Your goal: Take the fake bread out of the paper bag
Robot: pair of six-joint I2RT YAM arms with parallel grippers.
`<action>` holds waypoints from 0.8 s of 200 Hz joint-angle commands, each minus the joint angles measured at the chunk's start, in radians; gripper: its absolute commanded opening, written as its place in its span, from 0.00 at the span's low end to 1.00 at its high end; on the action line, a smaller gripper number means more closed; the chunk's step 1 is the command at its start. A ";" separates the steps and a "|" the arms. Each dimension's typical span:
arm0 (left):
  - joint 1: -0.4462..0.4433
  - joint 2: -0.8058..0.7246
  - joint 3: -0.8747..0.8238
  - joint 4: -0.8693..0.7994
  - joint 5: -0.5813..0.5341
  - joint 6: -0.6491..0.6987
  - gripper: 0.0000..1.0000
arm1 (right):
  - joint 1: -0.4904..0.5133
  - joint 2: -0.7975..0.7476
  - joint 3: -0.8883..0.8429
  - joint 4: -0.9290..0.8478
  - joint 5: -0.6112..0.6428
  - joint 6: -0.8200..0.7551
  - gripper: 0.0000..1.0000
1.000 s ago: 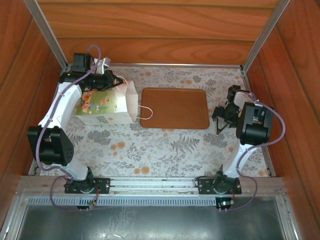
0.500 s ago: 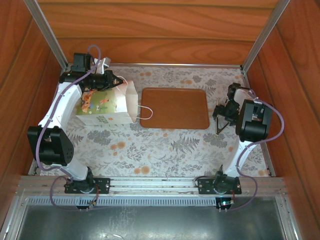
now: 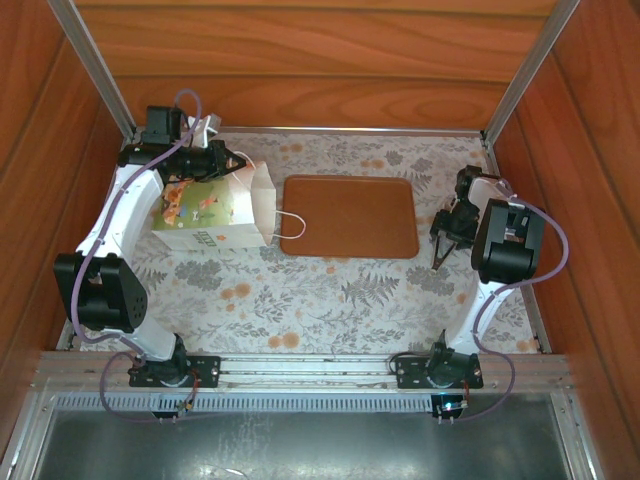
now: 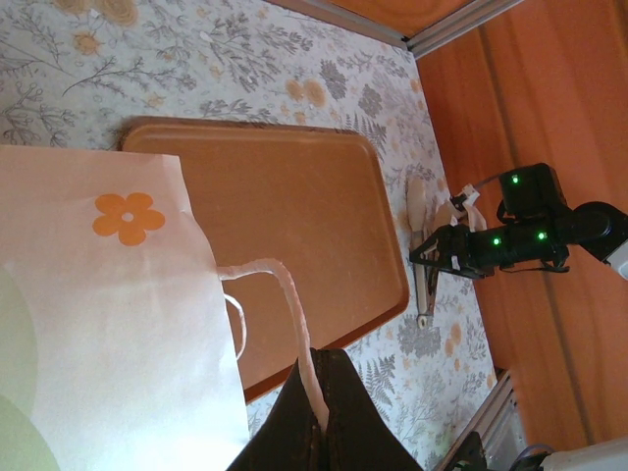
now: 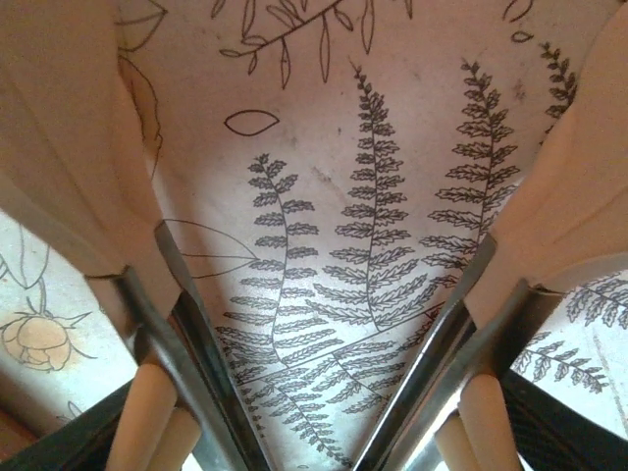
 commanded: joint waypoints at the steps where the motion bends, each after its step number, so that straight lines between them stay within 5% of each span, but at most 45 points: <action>1: -0.011 -0.032 -0.009 0.021 0.010 -0.005 0.00 | -0.006 0.019 -0.031 0.006 -0.030 -0.029 0.66; 160: -0.016 -0.030 0.005 0.025 0.008 -0.013 0.00 | -0.002 -0.179 0.028 -0.146 -0.104 -0.070 0.61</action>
